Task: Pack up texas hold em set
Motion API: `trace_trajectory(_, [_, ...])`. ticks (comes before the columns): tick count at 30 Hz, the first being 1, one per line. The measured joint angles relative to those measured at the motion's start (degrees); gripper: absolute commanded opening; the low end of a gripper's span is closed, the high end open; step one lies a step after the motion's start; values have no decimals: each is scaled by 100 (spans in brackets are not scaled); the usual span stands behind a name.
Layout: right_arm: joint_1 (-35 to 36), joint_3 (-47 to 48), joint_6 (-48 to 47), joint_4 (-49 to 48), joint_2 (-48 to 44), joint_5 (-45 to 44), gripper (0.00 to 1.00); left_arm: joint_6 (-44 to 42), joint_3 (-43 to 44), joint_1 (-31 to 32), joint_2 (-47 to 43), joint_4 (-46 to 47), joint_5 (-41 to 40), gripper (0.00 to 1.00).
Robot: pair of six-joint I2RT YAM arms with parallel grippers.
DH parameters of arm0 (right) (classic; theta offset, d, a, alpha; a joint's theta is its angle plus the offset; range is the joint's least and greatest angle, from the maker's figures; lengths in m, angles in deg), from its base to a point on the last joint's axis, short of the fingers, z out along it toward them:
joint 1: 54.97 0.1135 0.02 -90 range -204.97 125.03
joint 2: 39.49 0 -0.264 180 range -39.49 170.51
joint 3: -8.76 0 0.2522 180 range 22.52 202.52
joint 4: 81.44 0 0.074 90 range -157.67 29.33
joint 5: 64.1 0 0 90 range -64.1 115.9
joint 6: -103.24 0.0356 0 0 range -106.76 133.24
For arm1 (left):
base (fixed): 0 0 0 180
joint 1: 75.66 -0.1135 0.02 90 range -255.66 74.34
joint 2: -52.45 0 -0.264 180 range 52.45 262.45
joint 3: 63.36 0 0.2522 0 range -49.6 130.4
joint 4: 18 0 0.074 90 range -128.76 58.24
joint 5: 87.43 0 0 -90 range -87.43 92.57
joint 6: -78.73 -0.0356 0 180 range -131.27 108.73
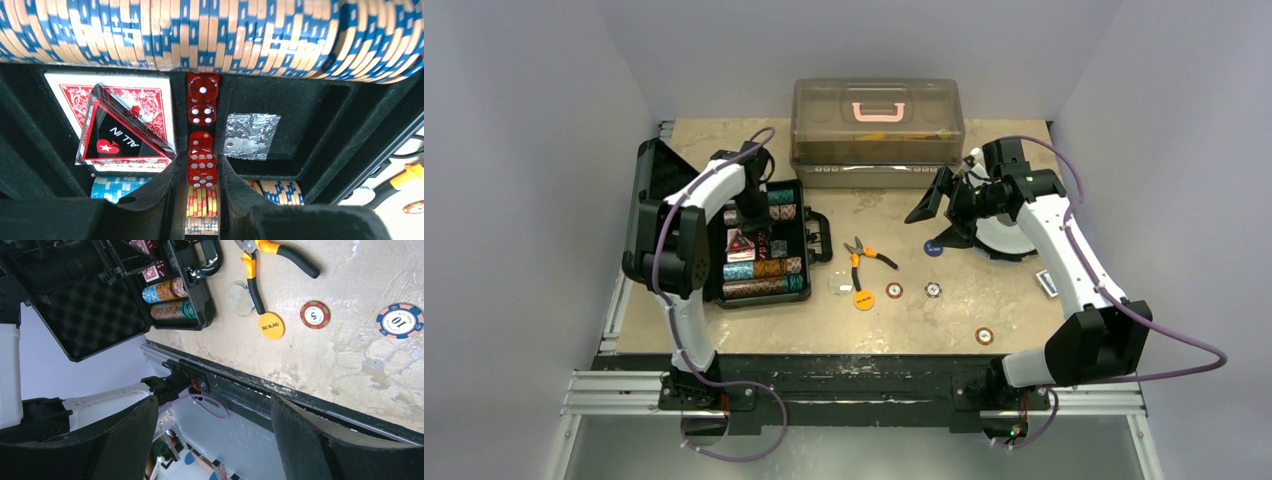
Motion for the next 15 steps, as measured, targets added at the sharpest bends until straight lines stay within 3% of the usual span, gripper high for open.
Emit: trace_trajectory(15, [-31,0,-42,0,2,0,80,-116,393,0,343,-15,-59,0])
